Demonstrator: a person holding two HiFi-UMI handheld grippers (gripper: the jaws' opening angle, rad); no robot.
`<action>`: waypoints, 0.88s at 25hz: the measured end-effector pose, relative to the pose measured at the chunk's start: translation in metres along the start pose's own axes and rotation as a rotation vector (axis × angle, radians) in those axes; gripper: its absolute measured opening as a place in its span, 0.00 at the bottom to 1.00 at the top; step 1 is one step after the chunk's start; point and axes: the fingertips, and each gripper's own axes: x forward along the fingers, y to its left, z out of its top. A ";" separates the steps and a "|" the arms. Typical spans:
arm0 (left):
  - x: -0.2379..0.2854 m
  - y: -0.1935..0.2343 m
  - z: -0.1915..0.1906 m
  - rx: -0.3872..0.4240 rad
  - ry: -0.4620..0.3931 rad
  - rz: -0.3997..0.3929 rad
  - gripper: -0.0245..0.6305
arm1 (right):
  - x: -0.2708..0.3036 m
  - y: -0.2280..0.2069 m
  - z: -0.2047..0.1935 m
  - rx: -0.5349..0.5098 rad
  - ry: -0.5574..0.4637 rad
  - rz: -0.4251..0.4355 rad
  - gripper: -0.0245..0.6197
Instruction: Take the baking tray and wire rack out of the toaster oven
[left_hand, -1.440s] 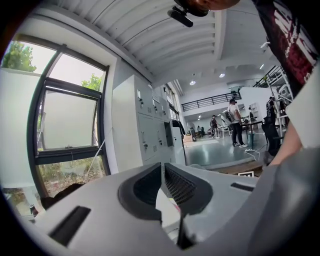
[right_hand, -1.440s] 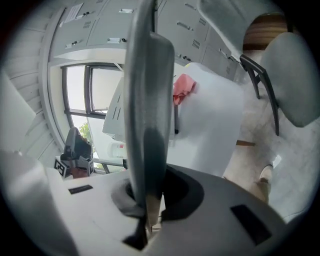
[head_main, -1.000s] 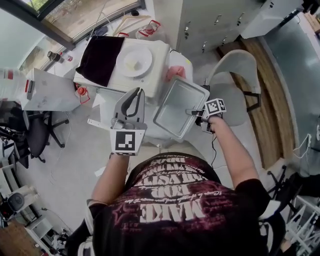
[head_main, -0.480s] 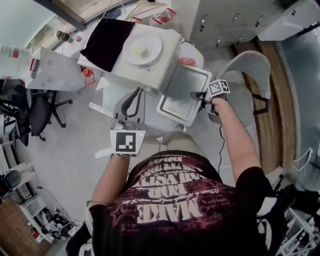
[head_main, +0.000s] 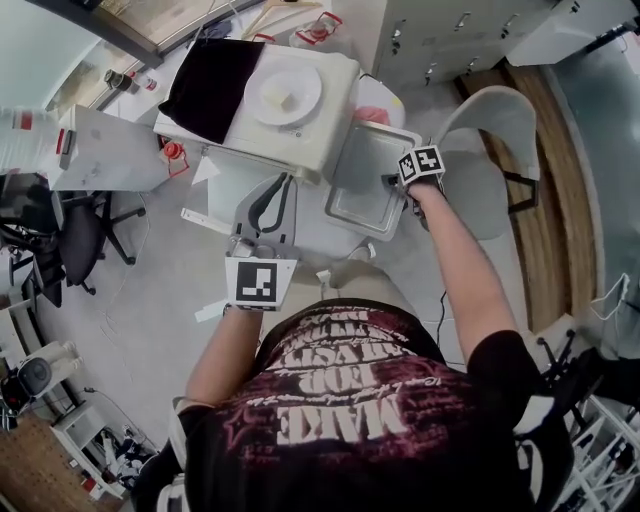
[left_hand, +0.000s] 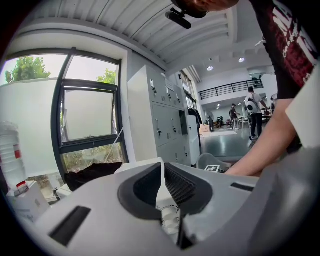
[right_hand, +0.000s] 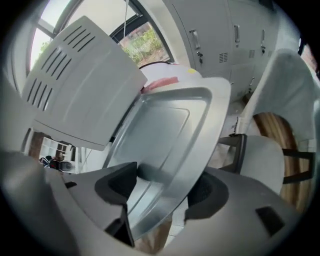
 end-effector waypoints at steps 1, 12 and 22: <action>0.000 0.001 0.000 0.001 -0.002 -0.013 0.07 | -0.001 -0.004 0.000 -0.010 -0.010 -0.046 0.52; -0.018 0.049 -0.007 0.016 -0.011 -0.072 0.07 | -0.014 -0.019 0.002 -0.040 -0.173 -0.295 0.68; -0.034 0.122 -0.007 -0.015 -0.041 -0.064 0.07 | -0.054 0.048 0.006 -0.157 -0.345 -0.395 0.47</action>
